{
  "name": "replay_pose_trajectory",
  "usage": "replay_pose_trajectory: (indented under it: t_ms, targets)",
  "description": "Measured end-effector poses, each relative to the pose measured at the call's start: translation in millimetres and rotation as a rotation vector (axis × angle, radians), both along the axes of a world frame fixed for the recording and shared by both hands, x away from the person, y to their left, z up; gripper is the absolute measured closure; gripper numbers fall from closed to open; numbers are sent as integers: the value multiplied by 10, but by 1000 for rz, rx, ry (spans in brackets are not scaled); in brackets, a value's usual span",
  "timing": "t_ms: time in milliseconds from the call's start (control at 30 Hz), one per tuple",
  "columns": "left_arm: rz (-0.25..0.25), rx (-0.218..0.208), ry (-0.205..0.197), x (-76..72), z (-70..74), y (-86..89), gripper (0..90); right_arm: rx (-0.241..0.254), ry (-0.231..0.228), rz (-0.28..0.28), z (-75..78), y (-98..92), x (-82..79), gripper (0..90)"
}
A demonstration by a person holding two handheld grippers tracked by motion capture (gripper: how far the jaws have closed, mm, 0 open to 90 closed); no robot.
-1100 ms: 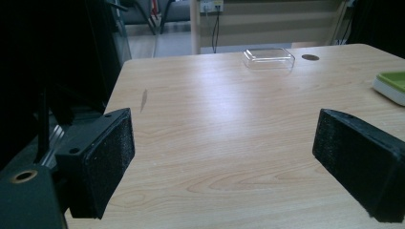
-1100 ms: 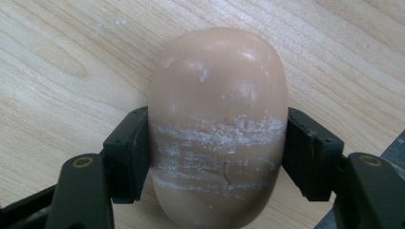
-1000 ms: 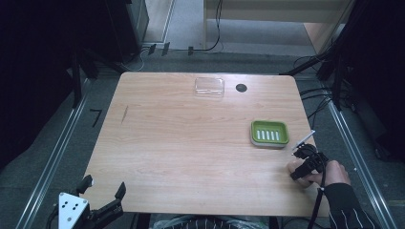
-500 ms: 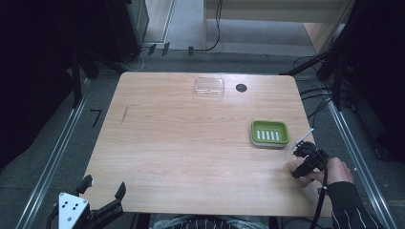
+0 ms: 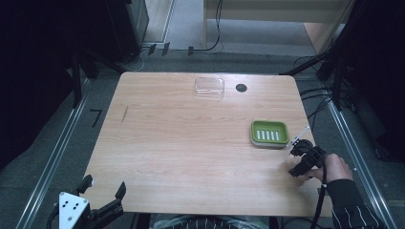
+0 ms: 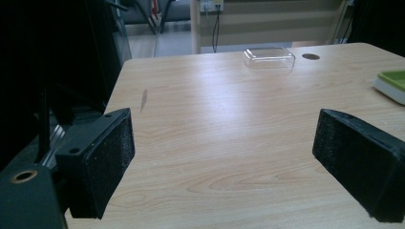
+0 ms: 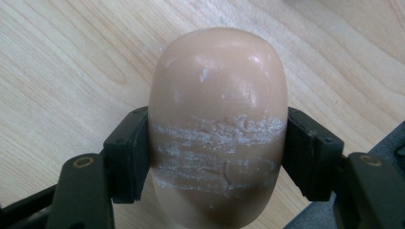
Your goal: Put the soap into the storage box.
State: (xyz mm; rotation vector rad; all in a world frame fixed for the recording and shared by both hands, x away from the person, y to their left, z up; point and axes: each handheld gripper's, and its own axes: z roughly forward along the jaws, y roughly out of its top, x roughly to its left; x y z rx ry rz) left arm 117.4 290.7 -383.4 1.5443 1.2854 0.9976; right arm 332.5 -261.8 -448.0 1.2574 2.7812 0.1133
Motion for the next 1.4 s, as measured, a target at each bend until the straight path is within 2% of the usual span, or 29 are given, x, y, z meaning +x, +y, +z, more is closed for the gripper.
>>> replay_pose_trajectory:
  t_ms: [200, 300, 433, 567, 667, 833, 1200, 1400]
  targets:
    - [0, -3, 2, 21, -3, -5, 72, -12, -3, 35, 42, 68, 22, 337]
    - [-3, 11, 11, 24, -3, -7, 72, -9, -9, 63, 82, 107, 23, 337]
    - [8, -11, 6, 10, -3, 18, 72, -13, -24, 86, 137, 168, 21, 337]
    - [1, 4, 8, 5, -2, 1, 72, -16, -30, 113, 186, 226, 31, 338]
    - [10, -7, 6, 2, -2, 11, 72, -14, -36, 122, 202, 249, 47, 338]
    - [7, 0, 9, 2, -1, 1, 72, -20, -31, 133, 238, 279, 79, 337]
    - [10, -7, 6, 3, -4, 14, 72, -18, -58, 140, 344, 337, 140, 337]
    - [11, -10, 3, -7, -5, 20, 72, -28, -62, 168, 380, 392, 185, 337]
